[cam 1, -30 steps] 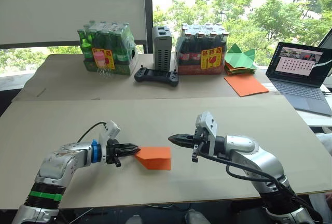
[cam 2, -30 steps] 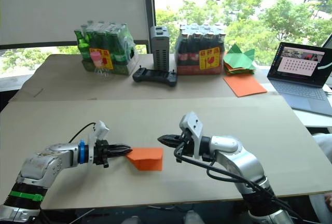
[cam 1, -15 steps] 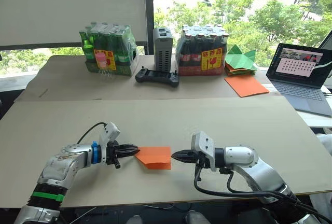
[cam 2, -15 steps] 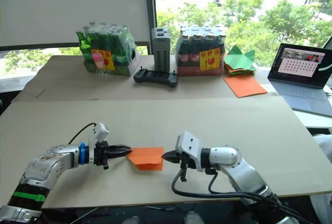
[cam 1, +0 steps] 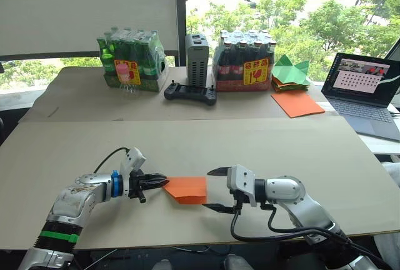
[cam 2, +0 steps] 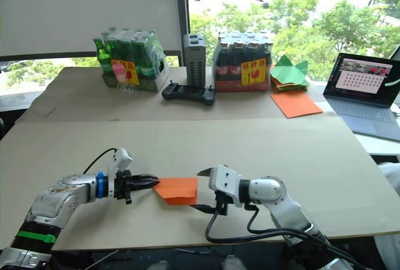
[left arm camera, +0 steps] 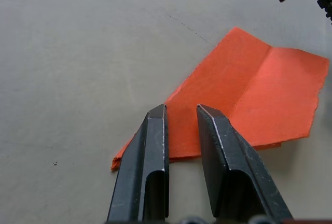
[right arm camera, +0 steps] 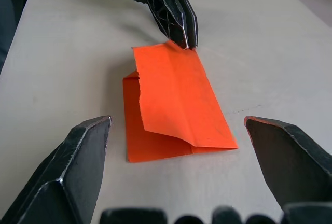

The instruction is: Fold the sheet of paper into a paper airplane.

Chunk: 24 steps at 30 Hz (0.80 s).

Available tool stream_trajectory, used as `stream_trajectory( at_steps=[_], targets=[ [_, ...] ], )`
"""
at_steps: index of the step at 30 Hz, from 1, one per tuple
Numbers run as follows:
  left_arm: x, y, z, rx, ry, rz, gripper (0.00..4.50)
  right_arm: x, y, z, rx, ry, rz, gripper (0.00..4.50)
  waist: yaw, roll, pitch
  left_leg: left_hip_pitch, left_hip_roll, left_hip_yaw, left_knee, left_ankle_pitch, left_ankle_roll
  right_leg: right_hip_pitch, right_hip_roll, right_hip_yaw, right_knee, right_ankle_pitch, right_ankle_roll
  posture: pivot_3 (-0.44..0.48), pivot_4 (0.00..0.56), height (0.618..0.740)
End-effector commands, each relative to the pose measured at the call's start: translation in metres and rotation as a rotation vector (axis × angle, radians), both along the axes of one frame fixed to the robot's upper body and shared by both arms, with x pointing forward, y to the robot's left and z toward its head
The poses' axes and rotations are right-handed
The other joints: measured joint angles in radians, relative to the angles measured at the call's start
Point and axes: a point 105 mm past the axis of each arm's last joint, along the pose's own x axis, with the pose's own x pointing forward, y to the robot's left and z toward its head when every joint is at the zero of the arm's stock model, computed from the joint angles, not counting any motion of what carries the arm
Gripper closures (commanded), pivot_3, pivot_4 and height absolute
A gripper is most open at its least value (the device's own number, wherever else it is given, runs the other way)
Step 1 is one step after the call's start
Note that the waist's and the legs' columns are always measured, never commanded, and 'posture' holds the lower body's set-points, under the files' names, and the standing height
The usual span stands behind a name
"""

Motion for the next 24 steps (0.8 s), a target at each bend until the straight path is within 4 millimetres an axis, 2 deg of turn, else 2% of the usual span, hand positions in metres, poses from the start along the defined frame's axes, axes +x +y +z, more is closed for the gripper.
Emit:
stream_trajectory(
  at_steps=[1,18,22,24],
  targets=[
    [-0.0020,0.0082,-0.0166,0.057,0.053,0.044,3.55,0.0028,0.0068,0.0121,0.034,-0.089,0.010,0.07,0.000,0.000,0.000,0.000,0.000,0.000,0.000,0.000,0.000,0.000,0.000,0.000,0.000,0.000,0.000,0.000,0.150,0.740],
    [-0.0022,0.0095,-0.0158,0.059,0.056,0.051,3.55,0.0037,0.0104,0.0043,-0.013,-0.257,0.056,0.07,0.000,0.000,0.000,0.000,0.000,0.000,0.000,0.000,0.000,0.000,0.000,0.000,0.000,0.000,0.000,0.000,0.150,0.740],
    [-0.0029,0.0095,-0.0162,0.060,0.057,0.051,3.55,0.0052,0.0115,0.0065,0.006,-0.273,0.051,1.15,0.000,0.000,0.000,0.000,0.000,0.000,0.000,0.000,0.000,0.000,0.000,0.000,0.000,0.000,0.000,0.000,0.150,0.740],
    [-0.0029,0.0098,-0.0163,0.060,0.057,0.052,3.55,0.0050,0.0116,0.0061,0.005,-0.272,0.054,1.90,0.000,0.000,0.000,0.000,0.000,0.000,0.000,0.000,0.000,0.000,0.000,0.000,0.000,0.000,0.000,0.000,0.150,0.740]
  ],
)
